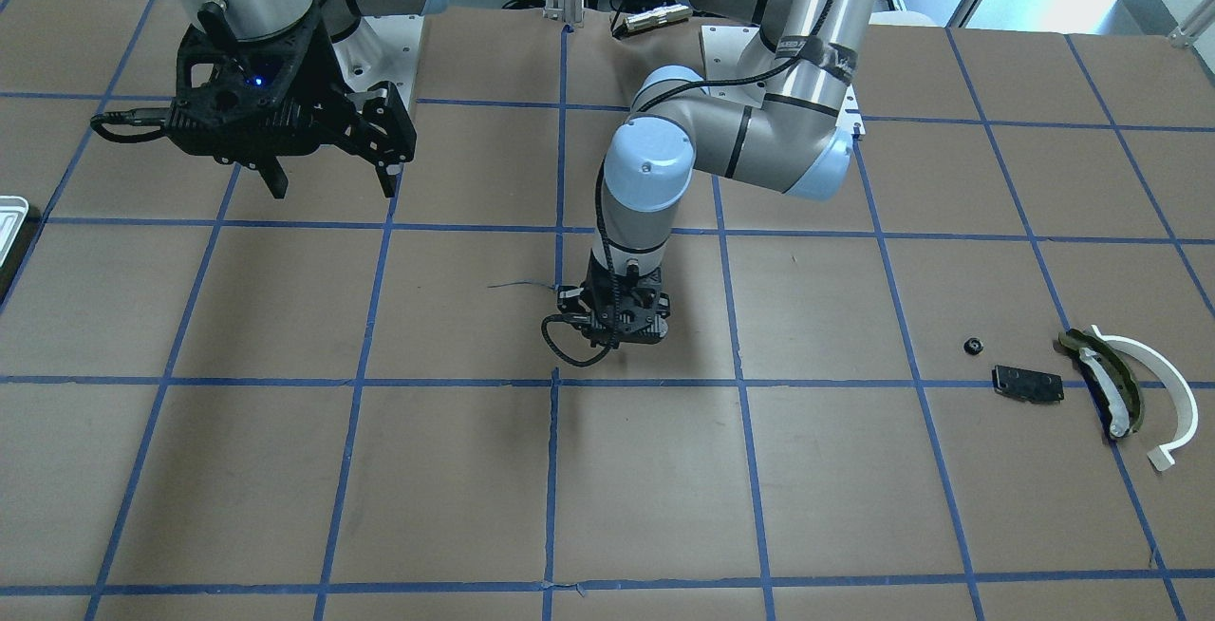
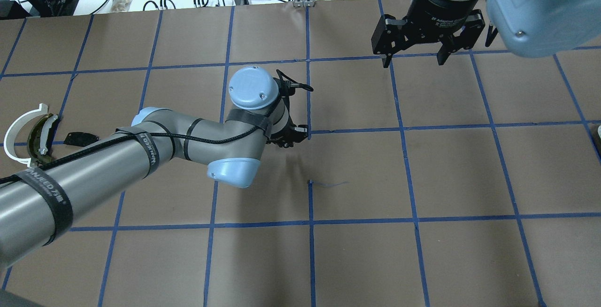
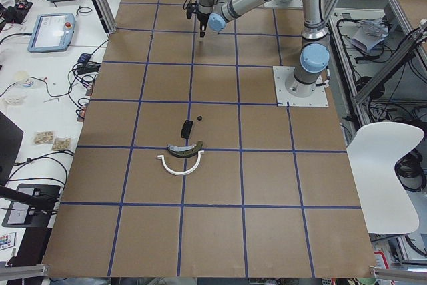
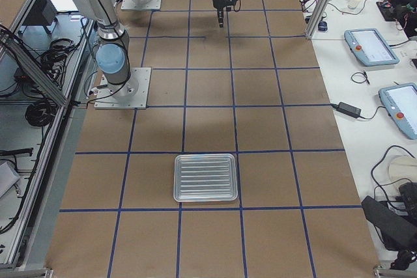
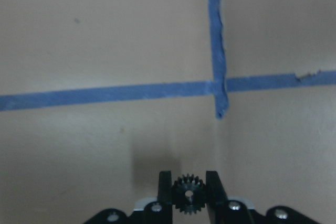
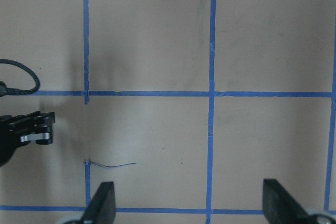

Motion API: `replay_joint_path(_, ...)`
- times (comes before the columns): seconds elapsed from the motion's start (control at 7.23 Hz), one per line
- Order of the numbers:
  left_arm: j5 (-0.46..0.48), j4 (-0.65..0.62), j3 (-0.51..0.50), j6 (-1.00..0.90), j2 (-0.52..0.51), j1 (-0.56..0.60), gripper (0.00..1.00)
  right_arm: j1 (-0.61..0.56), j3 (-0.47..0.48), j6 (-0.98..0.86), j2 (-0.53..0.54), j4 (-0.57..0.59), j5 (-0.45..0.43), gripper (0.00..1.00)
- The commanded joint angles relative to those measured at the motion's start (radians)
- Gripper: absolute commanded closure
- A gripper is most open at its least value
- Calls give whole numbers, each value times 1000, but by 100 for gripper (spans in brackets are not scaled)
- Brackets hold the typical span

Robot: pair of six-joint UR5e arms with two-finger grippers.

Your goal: Place bearing gear from tray to pile

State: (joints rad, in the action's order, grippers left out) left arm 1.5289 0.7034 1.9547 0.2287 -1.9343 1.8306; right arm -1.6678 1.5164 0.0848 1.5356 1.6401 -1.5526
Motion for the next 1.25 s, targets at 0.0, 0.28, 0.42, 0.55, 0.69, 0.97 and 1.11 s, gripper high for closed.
replay_joint_path(0.0,17,140,64,-276,98,-287,100,32,-24,0,0,3,-13,0)
replay_joint_path(0.28,22,125,112,-673,138,-611,100,33,-16,0,3,3,-12,0)
replay_joint_path(0.42,46,122,99,-809,136,-742,100,33,-16,0,0,1,-9,0)
replay_joint_path(0.55,36,122,93,-936,94,-816,100,33,-15,-2,0,0,-9,0)
replay_joint_path(0.69,39,113,87,-933,65,-824,100,33,-13,0,0,1,-9,0)
replay_joint_path(0.97,40,58,81,-933,31,-832,100,33,-12,0,-2,1,-11,0)
replay_joint_path(1.11,39,44,85,-921,18,-832,100,33,-12,0,-2,0,-11,0)
